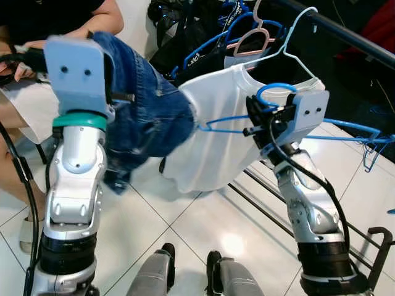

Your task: Hang hanger

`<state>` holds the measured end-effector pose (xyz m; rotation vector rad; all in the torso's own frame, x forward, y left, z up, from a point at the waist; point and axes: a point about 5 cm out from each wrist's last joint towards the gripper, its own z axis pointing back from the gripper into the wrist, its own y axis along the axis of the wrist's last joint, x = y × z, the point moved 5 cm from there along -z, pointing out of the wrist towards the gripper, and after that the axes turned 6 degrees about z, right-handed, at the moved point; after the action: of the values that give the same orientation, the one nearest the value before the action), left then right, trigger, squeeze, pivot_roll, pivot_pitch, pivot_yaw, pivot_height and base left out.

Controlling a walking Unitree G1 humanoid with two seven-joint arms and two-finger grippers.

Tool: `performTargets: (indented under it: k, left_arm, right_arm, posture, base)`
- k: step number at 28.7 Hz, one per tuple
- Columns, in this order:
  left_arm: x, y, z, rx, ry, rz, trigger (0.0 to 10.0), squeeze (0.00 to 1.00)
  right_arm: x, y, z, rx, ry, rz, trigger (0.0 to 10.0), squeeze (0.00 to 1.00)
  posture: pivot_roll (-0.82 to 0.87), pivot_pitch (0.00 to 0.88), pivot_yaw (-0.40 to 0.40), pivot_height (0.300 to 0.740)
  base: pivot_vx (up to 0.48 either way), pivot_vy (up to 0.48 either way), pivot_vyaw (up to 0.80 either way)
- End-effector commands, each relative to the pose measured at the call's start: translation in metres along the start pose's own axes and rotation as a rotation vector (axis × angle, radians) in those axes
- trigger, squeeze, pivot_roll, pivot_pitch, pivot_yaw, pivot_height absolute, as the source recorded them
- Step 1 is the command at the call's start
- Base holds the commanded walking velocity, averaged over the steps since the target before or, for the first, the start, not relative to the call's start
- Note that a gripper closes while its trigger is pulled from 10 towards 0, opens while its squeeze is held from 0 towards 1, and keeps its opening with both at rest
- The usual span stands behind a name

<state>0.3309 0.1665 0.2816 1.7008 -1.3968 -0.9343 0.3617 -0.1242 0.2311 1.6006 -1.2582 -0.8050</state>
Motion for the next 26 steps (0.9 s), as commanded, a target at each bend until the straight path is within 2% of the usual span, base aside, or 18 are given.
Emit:
performTargets:
  k: [1, 8, 11, 14, 17, 19, 21, 22, 25, 26]
  left_arm:
    - [0.007, 0.002, 0.004, -0.002, -0.044, 0.018, 10.0, 0.00]
    - [0.011, 0.001, 0.006, -0.001, -0.084, 0.015, 10.0, 0.00]
    - [0.010, 0.000, 0.005, -0.009, -0.085, 0.021, 10.0, 0.00]
    - [0.012, -0.002, 0.003, -0.015, -0.083, 0.033, 10.0, 0.00]
    - [0.012, -0.002, 0.003, -0.015, -0.083, 0.038, 10.0, 0.00]
    - [0.016, -0.006, 0.004, -0.060, -0.082, 0.088, 10.0, 0.00]
    - [0.016, -0.006, 0.004, -0.060, -0.082, 0.088, 10.0, 0.00]
    - [0.018, -0.008, 0.005, -0.086, -0.080, 0.116, 10.0, 0.00]
    - [0.021, -0.009, 0.006, -0.101, -0.096, 0.109, 10.0, 0.00]
    - [0.022, -0.014, 0.009, -0.119, -0.111, 0.054, 10.0, 0.00]
  right_arm:
    - [0.004, -0.008, 0.003, -0.022, -0.020, -0.002, 10.0, 0.00]
    - [0.000, -0.013, 0.004, -0.029, -0.019, 0.003, 10.0, 0.00]
    - [-0.002, -0.015, 0.004, -0.025, -0.024, -0.026, 10.0, 0.00]
    - [-0.005, -0.022, 0.004, -0.053, -0.015, 0.053, 10.0, 0.00]
    - [-0.005, -0.025, 0.003, -0.067, -0.022, 0.064, 10.0, 0.00]
    - [-0.004, -0.025, 0.002, -0.056, -0.040, 0.015, 10.0, 0.00]
    - [-0.004, -0.025, 0.002, -0.056, -0.040, 0.015, 10.0, 0.00]
    - [-0.004, -0.023, 0.002, -0.045, -0.040, 0.004, 10.0, 0.00]
    - [-0.005, -0.022, 0.001, -0.039, -0.033, 0.000, 10.0, 0.00]
    - [-0.007, -0.024, 0.001, -0.040, -0.025, 0.000, 10.0, 0.00]
  posture:
    - [0.05, 0.137, 0.002, 0.740]
    - [0.06, 0.137, 0.011, 0.740]
    - [0.07, 0.135, 0.016, 0.740]
    - [0.07, 0.137, 0.018, 0.740]
    - [0.07, 0.137, 0.018, 0.740]
    - [0.07, 0.139, 0.016, 0.740]
    - [0.07, 0.139, 0.016, 0.740]
    - [0.07, 0.139, 0.016, 0.740]
    - [0.08, 0.138, 0.015, 0.740]
    - [0.08, 0.128, 0.013, 0.740]
  base:
    - [0.000, 0.000, 0.00]
    - [0.000, 0.000, 0.00]
    - [0.000, 0.000, 0.00]
    - [0.000, 0.000, 0.72]
    - [0.000, 0.000, 0.71]
    - [0.000, 0.000, 0.67]
    - [0.000, 0.000, 0.67]
    - [0.000, 0.000, 0.67]
    - [0.000, 0.000, 0.67]
    - [0.000, 0.000, 0.69]
